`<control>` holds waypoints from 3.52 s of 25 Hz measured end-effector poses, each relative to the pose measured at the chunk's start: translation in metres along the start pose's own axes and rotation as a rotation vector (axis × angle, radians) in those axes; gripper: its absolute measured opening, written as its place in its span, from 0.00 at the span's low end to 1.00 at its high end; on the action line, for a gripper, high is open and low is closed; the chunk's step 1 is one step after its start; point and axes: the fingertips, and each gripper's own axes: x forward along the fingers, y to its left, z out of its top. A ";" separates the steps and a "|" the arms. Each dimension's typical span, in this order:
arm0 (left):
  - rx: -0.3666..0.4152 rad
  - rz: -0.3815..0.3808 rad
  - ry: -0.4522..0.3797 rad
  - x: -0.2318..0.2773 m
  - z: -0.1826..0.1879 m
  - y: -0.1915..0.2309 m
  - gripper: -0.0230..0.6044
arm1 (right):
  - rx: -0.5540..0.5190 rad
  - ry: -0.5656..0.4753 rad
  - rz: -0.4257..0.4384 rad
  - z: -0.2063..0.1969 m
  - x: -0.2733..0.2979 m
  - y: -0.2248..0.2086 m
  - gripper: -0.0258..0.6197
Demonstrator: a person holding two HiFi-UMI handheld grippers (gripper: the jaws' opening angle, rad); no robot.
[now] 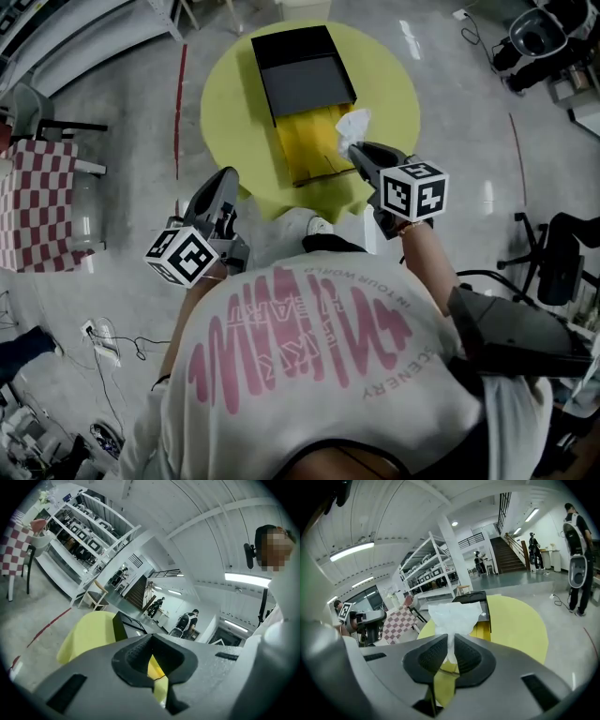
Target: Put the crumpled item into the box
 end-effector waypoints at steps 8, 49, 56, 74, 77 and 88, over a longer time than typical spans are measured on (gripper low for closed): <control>-0.031 0.097 -0.031 0.009 0.000 0.024 0.05 | -0.029 0.147 0.081 -0.007 0.041 -0.015 0.10; -0.063 0.358 -0.165 -0.030 0.018 0.074 0.05 | -0.163 0.567 0.061 -0.060 0.109 -0.034 0.11; -0.069 0.372 -0.173 -0.034 0.019 0.078 0.05 | -0.174 0.589 0.062 -0.062 0.113 -0.032 0.12; -0.081 0.390 -0.193 -0.051 0.014 0.079 0.05 | -0.197 0.600 0.045 -0.064 0.112 -0.029 0.15; -0.083 0.395 -0.199 -0.055 0.013 0.081 0.05 | -0.200 0.597 0.043 -0.065 0.113 -0.028 0.16; -0.074 0.386 -0.219 -0.070 0.016 0.077 0.05 | -0.185 0.560 -0.012 -0.061 0.110 -0.029 0.30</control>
